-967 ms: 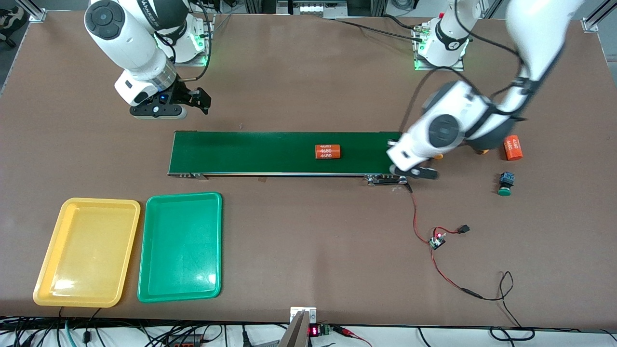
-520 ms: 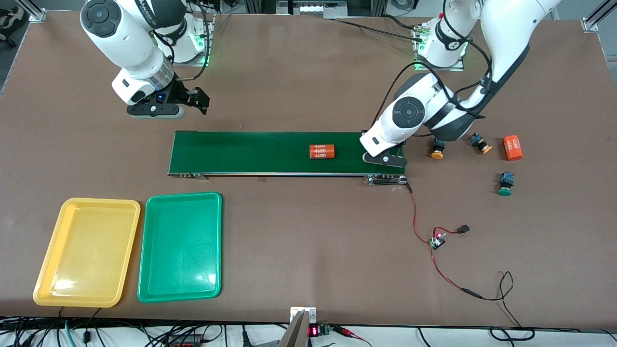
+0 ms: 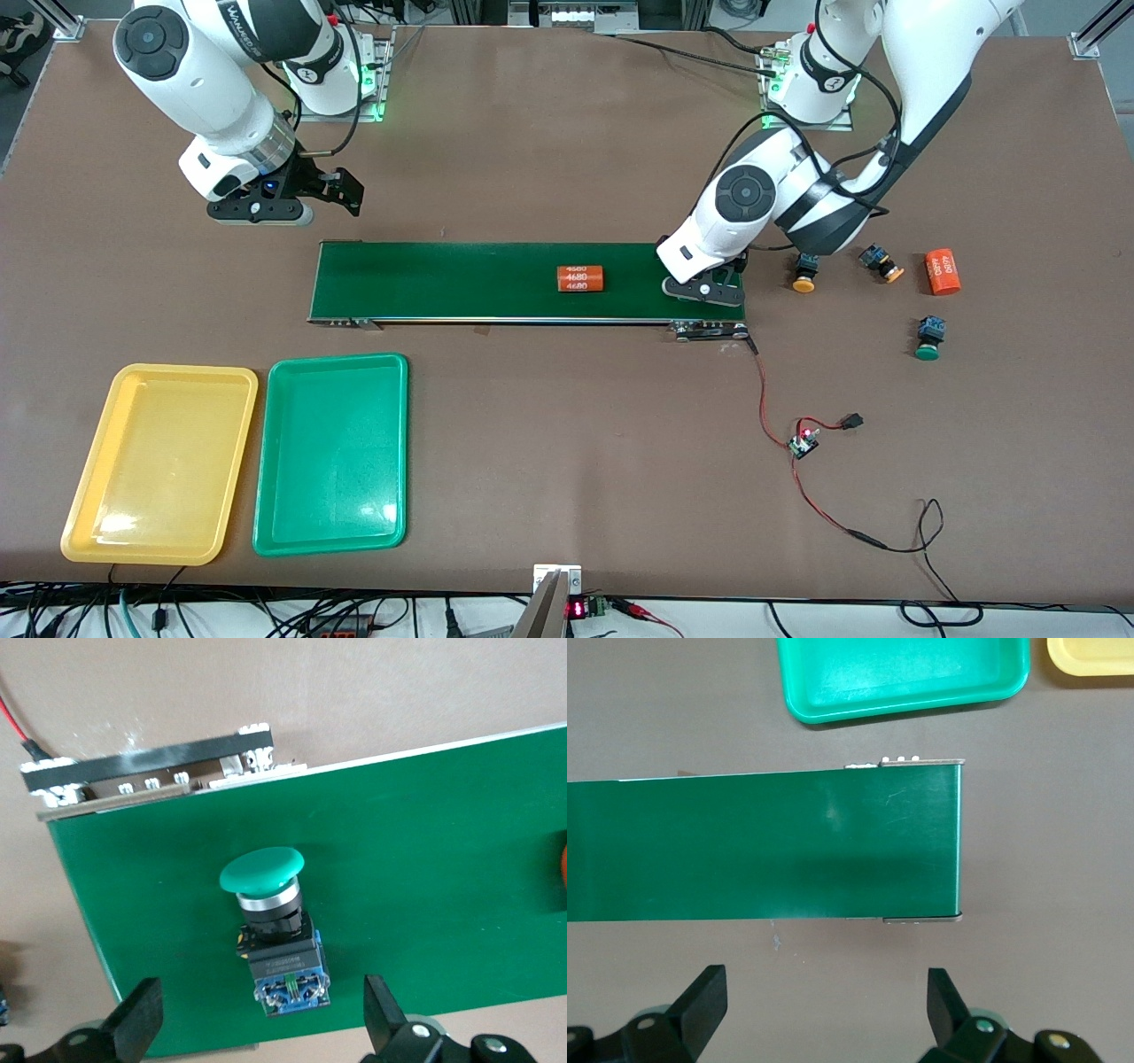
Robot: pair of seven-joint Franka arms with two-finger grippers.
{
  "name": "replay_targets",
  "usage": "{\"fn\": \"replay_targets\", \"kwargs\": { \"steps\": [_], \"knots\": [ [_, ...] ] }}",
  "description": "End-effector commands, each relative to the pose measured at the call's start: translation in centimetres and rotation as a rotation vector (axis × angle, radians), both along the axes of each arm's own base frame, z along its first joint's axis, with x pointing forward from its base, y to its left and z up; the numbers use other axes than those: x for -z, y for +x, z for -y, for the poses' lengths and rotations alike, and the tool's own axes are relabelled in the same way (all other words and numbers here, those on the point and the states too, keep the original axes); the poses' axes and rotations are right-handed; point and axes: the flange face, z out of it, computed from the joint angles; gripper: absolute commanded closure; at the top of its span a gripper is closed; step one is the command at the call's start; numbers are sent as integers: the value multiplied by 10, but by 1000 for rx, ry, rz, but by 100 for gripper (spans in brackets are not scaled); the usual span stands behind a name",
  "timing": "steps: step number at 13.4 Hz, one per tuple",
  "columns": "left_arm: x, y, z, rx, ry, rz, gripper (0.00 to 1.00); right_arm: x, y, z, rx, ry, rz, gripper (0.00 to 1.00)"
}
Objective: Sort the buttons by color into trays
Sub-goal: 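Place the green button on the conveyor belt with the left gripper, then grasp the second green-capped button with the left gripper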
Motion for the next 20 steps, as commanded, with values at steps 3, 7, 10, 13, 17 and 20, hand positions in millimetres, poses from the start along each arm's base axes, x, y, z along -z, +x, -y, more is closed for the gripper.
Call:
{"fn": "replay_targets", "kwargs": {
  "steps": [3, 7, 10, 13, 17, 20],
  "knots": [
    [-61, 40, -62, -87, 119, 3, 0, -2, 1, 2, -13, 7, -4, 0],
    [-73, 87, -170, -16, 57, -1, 0, 3, 2, -3, -19, 8, 1, 0],
    [-72, 104, -266, -38, 31, -8, 0, 9, 2, -18, -21, 11, 8, 0],
    [-32, 115, -358, 65, 147, 29, 0, 14, 1, -38, -1, 32, 17, 0],
    [21, 109, -415, 158, 104, 31, 0, 25, -6, -59, -3, 24, -3, 0],
    [69, 104, -471, 179, 5, 110, 0, 30, -10, -80, 26, 34, 19, 0]
  ]
}}
